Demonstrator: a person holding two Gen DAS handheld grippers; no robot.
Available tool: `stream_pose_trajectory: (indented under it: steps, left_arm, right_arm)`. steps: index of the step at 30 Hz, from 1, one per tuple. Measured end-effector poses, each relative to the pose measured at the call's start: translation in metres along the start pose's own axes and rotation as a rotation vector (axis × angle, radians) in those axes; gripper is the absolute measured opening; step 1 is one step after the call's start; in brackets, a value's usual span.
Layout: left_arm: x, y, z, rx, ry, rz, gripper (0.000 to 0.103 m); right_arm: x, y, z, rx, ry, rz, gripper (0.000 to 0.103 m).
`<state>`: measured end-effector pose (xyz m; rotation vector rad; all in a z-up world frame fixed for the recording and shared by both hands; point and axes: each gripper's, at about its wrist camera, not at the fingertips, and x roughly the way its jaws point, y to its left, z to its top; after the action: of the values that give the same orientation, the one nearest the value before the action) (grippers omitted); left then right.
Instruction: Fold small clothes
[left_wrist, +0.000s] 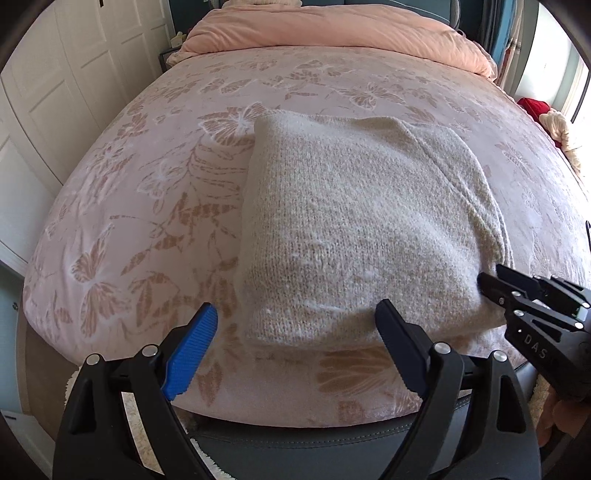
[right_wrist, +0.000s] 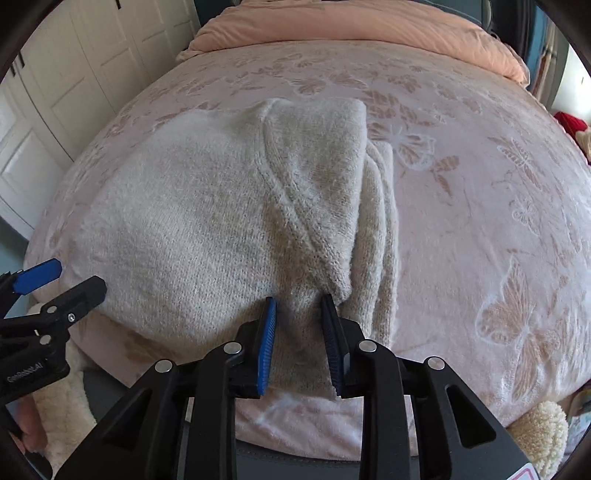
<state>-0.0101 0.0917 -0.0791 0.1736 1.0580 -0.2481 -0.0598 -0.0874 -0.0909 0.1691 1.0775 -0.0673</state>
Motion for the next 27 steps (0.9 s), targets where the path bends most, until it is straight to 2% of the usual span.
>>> stream_pose_trajectory:
  steps: [3,5,6,7,10,13,18,22,27]
  left_arm:
    - [-0.008,0.004,-0.006,-0.010,-0.022,0.024,0.085]
    - [-0.014,0.007,-0.009,-0.030,-0.042,0.031,0.085]
    - [-0.018,0.007,-0.012,-0.041,-0.055,0.034,0.085]
    - [-0.021,0.007,-0.014,-0.048,-0.065,0.038,0.085]
    - [-0.030,0.001,-0.023,-0.057,-0.107,0.074,0.090]
    - [-0.037,-0.011,-0.033,-0.047,-0.148,0.106,0.090]
    - [-0.041,-0.031,-0.047,-0.028,-0.154,0.085,0.090]
    - [-0.046,-0.039,-0.052,-0.019,-0.168,0.121,0.090]
    - [-0.051,-0.037,-0.056,-0.051,-0.168,0.126,0.090]
  right_arm:
    - [-0.036,-0.001,0.000,0.012,-0.075,0.040,0.029]
    - [-0.055,-0.005,-0.007,0.026,-0.124,0.021,0.043]
    - [-0.062,-0.009,-0.013,0.044,-0.138,0.005,0.057]
    - [-0.067,-0.012,-0.019,0.067,-0.150,-0.008,0.061]
    - [-0.071,-0.018,-0.039,0.130,-0.174,-0.040,0.066]
    - [-0.068,-0.018,-0.055,0.154,-0.178,-0.083,0.070]
    - [-0.062,-0.005,-0.070,0.091,-0.158,-0.081,0.070]
    - [-0.067,0.005,-0.076,0.058,-0.176,-0.087,0.071]
    - [-0.072,0.005,-0.078,0.055,-0.185,-0.078,0.071]
